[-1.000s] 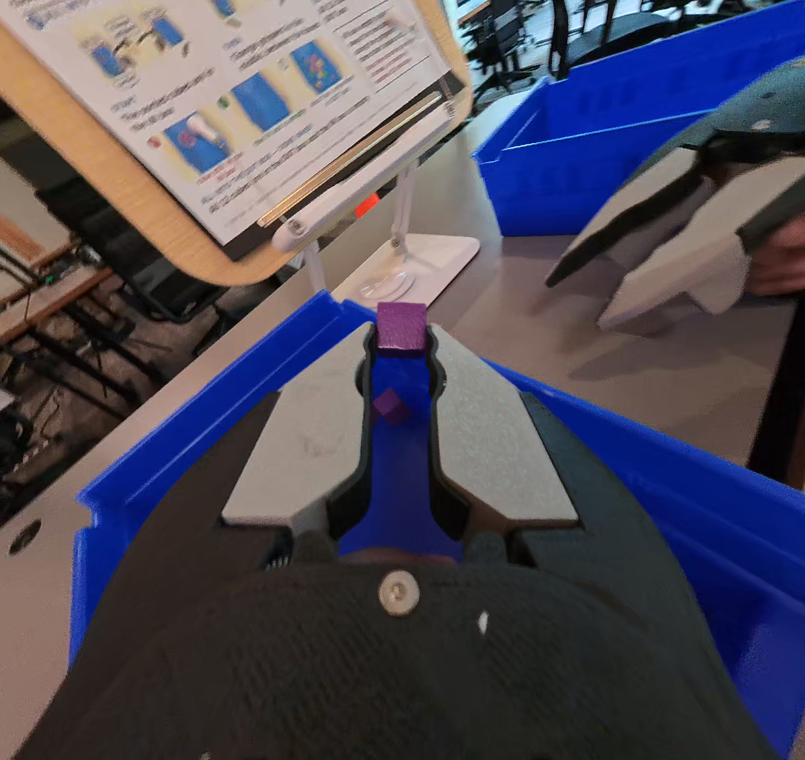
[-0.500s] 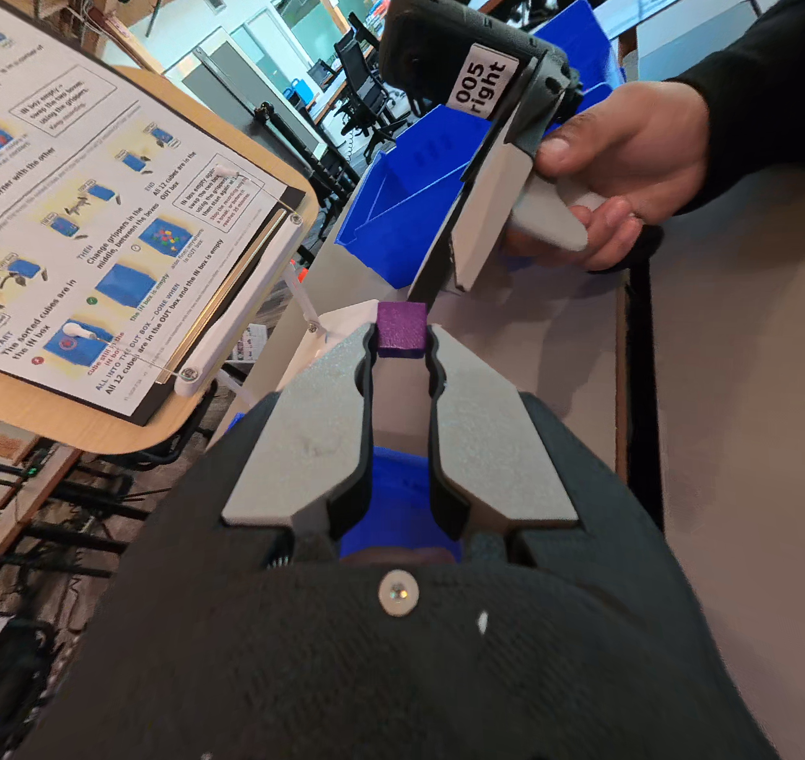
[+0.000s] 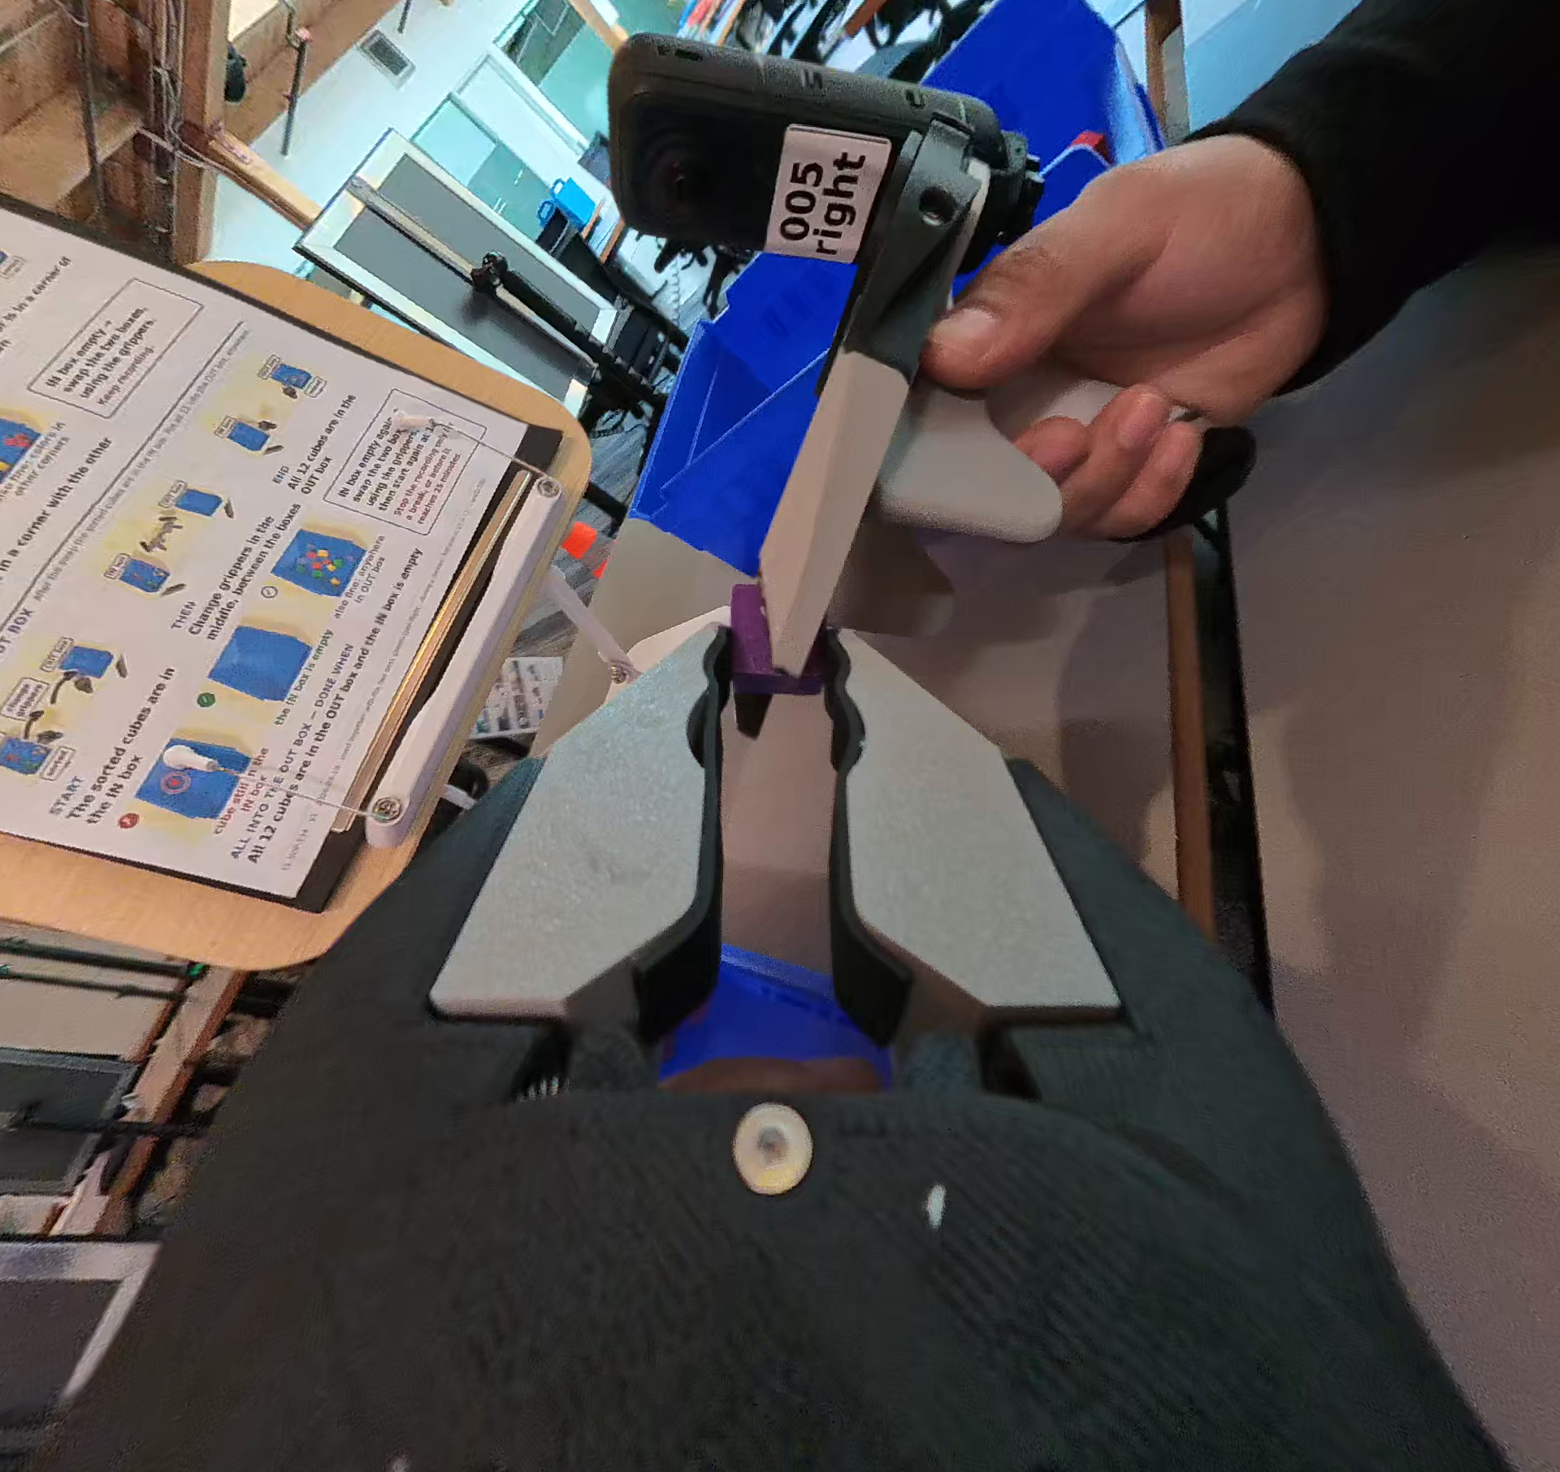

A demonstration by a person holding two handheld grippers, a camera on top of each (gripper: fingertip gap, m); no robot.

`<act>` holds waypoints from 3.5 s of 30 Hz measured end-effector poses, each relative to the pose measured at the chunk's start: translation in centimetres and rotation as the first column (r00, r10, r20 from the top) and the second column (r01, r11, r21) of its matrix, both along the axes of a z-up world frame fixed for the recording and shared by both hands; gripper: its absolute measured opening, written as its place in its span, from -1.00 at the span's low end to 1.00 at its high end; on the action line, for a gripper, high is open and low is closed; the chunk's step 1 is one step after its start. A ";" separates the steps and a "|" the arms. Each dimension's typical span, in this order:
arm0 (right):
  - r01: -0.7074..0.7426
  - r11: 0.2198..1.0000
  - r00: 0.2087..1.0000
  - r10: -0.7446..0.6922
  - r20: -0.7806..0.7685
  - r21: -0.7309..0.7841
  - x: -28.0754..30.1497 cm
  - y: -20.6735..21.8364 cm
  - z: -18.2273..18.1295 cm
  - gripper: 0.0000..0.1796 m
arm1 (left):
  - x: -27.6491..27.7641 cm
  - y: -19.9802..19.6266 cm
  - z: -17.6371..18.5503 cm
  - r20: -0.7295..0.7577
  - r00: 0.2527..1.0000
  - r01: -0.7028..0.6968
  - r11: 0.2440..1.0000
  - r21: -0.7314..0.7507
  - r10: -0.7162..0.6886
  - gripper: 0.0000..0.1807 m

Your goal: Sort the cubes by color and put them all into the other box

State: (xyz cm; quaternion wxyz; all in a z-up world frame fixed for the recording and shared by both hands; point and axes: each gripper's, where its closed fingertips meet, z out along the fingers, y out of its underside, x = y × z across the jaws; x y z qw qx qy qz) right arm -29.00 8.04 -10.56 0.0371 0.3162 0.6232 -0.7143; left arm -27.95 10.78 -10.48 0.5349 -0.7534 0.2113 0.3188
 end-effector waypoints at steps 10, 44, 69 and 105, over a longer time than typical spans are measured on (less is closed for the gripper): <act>0.072 0.991 0.994 -0.063 -0.084 0.110 0.1 0.3 0.2 -0.79 | -0.5 0.2 -0.5 0.053 0.998 -0.022 1.000 0.011 0.022 -0.72; 0.697 0.573 0.643 -0.766 -0.023 0.431 -5.4 28.0 -1.5 -0.78 | -12.9 -5.8 -5.8 0.894 0.390 -0.387 0.920 -0.059 0.221 -0.68; 0.556 0.545 0.668 -0.742 0.053 0.627 -11.5 27.0 -4.9 -0.52 | -12.6 -5.6 -6.7 0.867 0.412 -0.386 0.916 -0.114 0.281 -0.71; 0.464 0.490 0.860 -0.447 -0.244 0.738 -8.9 6.6 -9.1 -0.53 | -15.4 -7.9 -6.0 0.819 0.415 -0.576 0.812 -0.100 0.396 -0.56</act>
